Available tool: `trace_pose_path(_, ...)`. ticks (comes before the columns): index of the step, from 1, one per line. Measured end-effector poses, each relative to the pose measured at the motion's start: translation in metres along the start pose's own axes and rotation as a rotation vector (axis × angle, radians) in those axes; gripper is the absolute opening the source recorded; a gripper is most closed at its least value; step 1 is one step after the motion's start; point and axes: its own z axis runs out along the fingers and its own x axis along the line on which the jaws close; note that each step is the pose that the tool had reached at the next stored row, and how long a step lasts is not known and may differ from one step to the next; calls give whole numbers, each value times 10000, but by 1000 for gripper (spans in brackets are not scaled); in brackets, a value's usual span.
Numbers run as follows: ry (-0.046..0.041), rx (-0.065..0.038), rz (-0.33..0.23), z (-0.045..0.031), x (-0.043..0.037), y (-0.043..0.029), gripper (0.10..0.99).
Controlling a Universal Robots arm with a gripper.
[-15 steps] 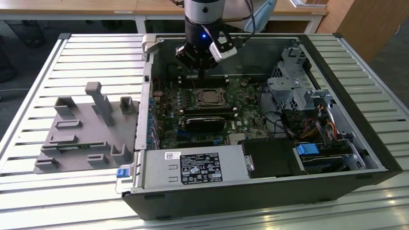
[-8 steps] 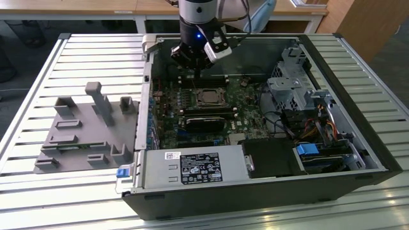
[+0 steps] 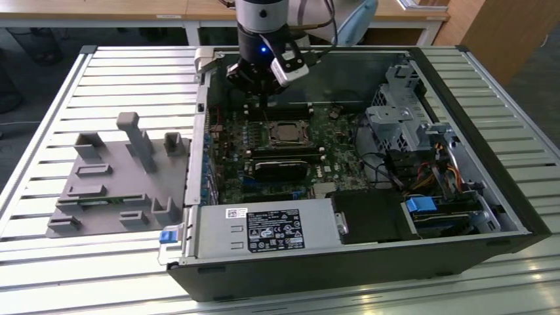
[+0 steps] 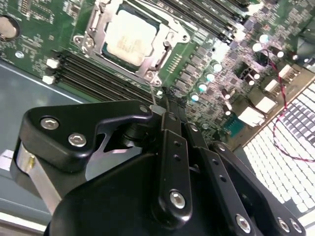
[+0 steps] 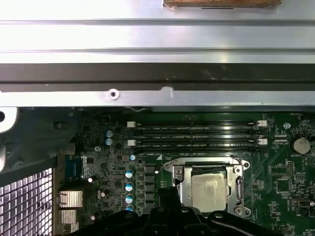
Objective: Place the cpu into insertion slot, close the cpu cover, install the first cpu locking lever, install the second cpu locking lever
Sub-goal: 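Install the first cpu locking lever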
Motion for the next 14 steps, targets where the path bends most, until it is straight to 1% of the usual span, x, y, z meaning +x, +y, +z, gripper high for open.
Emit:
trace_pose_path(6,-1,-1,-1,4,118,1,106)
trace_pose_path(10,0,0,-2,7,157,13,106)
trace_pose_path(14,1,0,-4,15,181,43,106)
